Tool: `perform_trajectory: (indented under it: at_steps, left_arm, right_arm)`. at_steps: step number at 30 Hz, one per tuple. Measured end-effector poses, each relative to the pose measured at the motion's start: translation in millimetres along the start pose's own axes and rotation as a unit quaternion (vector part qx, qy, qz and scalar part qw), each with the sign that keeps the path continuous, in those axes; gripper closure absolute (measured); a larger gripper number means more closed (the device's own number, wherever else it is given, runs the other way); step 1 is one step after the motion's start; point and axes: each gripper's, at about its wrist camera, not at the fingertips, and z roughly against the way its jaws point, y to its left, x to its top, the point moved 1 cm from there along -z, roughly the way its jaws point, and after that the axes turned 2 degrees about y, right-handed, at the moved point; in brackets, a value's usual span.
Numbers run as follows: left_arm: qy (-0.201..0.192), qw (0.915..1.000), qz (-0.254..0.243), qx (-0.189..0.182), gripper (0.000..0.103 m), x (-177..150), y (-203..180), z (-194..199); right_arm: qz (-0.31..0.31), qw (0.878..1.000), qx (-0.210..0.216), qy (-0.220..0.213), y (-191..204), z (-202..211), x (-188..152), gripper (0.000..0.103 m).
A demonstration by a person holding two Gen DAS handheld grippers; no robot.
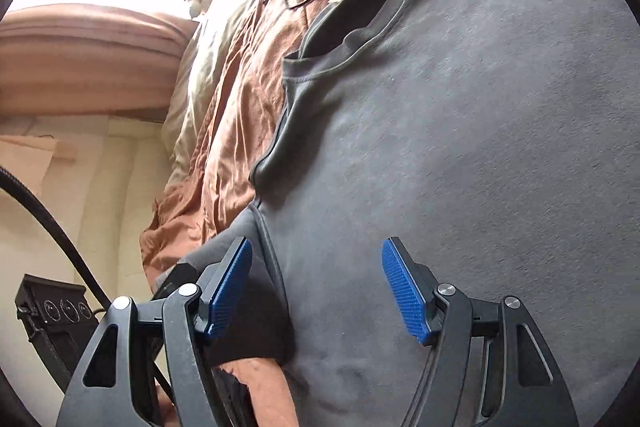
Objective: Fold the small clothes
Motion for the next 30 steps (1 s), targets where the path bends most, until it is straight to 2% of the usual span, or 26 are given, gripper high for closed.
perform_trajectory:
  at_steps: [2,4,5,6,7,9,11,13,15,18,24,26,28,30]
  left_arm:
    - [0.014,0.9997,-0.006,-0.018,0.095,-3,-10,-9]
    - [0.034,0.9987,-0.016,-0.035,0.075,-6,-17,-16]
    - [0.034,0.9985,-0.018,-0.039,0.059,-8,-18,-16]
    - [0.027,0.9988,-0.019,-0.035,0.05,-8,-18,-13]
    - [0.02,0.9993,-0.018,-0.027,0.048,-8,-16,-10]
    - [0.013,0.9997,-0.009,-0.019,0.048,-8,-8,-5]
    - [0.012,0.9996,0.004,-0.027,0.047,-7,2,-1]
    - [0.014,0.999,0.009,-0.041,0.045,-8,7,4]
    - [0.015,0.9985,0.008,-0.053,0.036,-10,8,9]
    - [0.018,0.9984,0.012,-0.052,0.035,-15,10,15]
    - [0.017,0.9989,0.041,0.012,0.035,-29,32,20]
    - [0.024,0.998,0.054,0.023,0.035,-34,43,18]
    - [0.028,0.9972,0.062,0.031,0.039,-40,52,15]
    - [0.037,0.9962,0.067,0.041,0.046,-45,60,11]
  right_arm:
    - [-0.003,1.0,0.002,-0.002,-2,5,1,0.037]
    - [-0.002,1.0,0.003,-0.002,-1,7,1,0.037]
    - [0.0,1.0,0.003,-0.001,0,7,0,0.037]
    - [0.003,1.0,0.003,0.0,0,11,1,0.037]
    - [0.008,1.0,0.003,0.002,3,9,1,0.037]
    - [0.016,1.0,0.002,0.009,7,5,2,0.037]
    - [0.023,1.0,0.004,0.02,11,-1,0,0.037]
    - [0.026,0.999,0.012,0.028,14,-3,3,0.037]
    - [0.029,0.999,0.013,0.032,15,-4,4,0.037]
    - [0.033,0.999,0.006,0.034,15,-2,5,0.037]
    - [0.101,0.993,-0.019,0.051,30,-9,-2,0.037]
    - [0.115,0.991,-0.036,0.061,30,-12,-5,0.037]
    - [0.114,0.99,-0.047,0.067,27,-16,-8,0.037]
    - [0.11,0.99,-0.055,0.074,23,-21,-10,0.047]
